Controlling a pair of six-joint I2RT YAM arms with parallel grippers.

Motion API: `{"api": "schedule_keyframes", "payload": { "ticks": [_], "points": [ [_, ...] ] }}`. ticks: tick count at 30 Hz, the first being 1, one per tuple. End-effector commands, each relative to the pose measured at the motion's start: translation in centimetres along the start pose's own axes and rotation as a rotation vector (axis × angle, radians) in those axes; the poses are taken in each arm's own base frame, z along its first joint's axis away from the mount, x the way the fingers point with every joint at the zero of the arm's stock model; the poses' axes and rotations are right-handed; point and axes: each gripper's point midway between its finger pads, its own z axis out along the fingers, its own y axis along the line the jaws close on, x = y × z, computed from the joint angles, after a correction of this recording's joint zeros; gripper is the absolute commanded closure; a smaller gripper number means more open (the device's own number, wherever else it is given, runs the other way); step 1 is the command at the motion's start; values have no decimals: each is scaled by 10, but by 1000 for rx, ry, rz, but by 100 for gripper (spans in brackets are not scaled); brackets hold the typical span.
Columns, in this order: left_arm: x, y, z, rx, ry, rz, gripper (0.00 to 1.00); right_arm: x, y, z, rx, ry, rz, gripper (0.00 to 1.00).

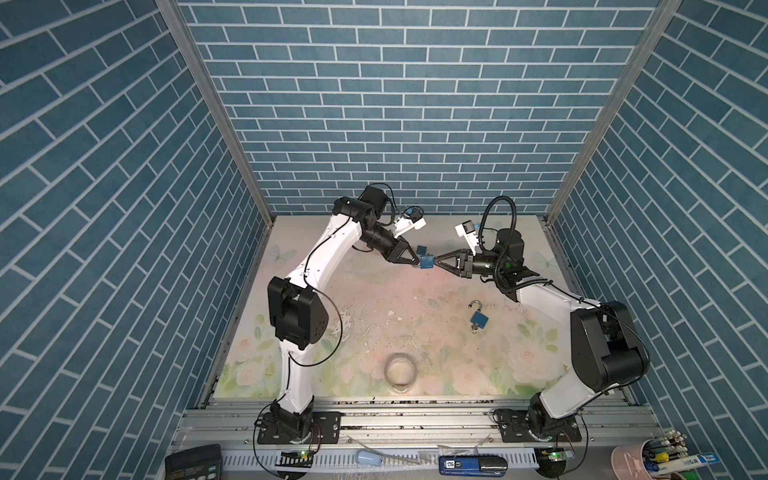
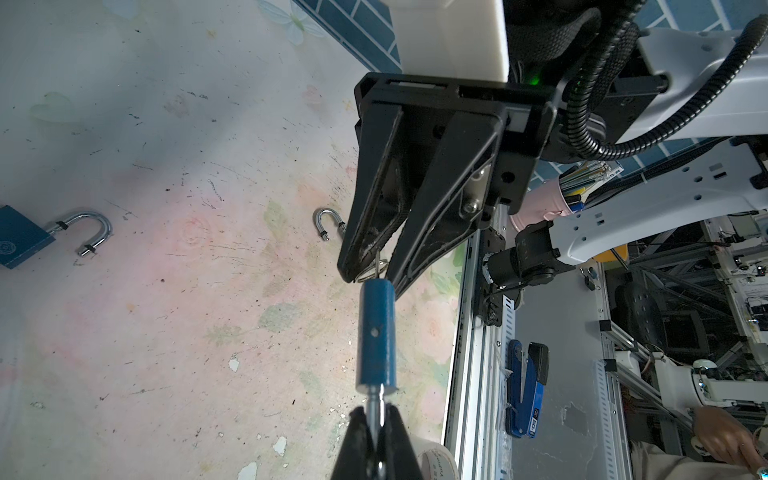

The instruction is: Lock with the key

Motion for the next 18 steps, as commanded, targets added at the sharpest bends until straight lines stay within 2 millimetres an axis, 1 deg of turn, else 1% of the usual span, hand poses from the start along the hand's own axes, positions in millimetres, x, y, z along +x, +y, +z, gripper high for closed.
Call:
{"api": "schedule_keyframes", "payload": {
  "ticks": [1, 4, 8, 12, 16, 18],
  "points": [
    [-9, -14, -7, 26, -37, 35, 100, -9, 11, 5, -35, 0, -62, 81],
    [-9, -14, -7, 24, -36, 32, 100, -10, 11, 6, -42, -4, -60, 87],
    [-8, -12, -7, 15, -31, 29, 100, -8, 13, 6, -49, 2, -56, 100],
    [-6, -3, -9, -4, -29, 7, 100, -6, 12, 4, -43, 6, -51, 100],
    [-1, 6, -13, -2, -15, -21, 100, -4, 1, -3, 1, -6, -34, 100],
    [2, 9, -15, -5, -12, -21, 100, -4, -5, -10, 33, -21, -28, 100]
  ]
}}
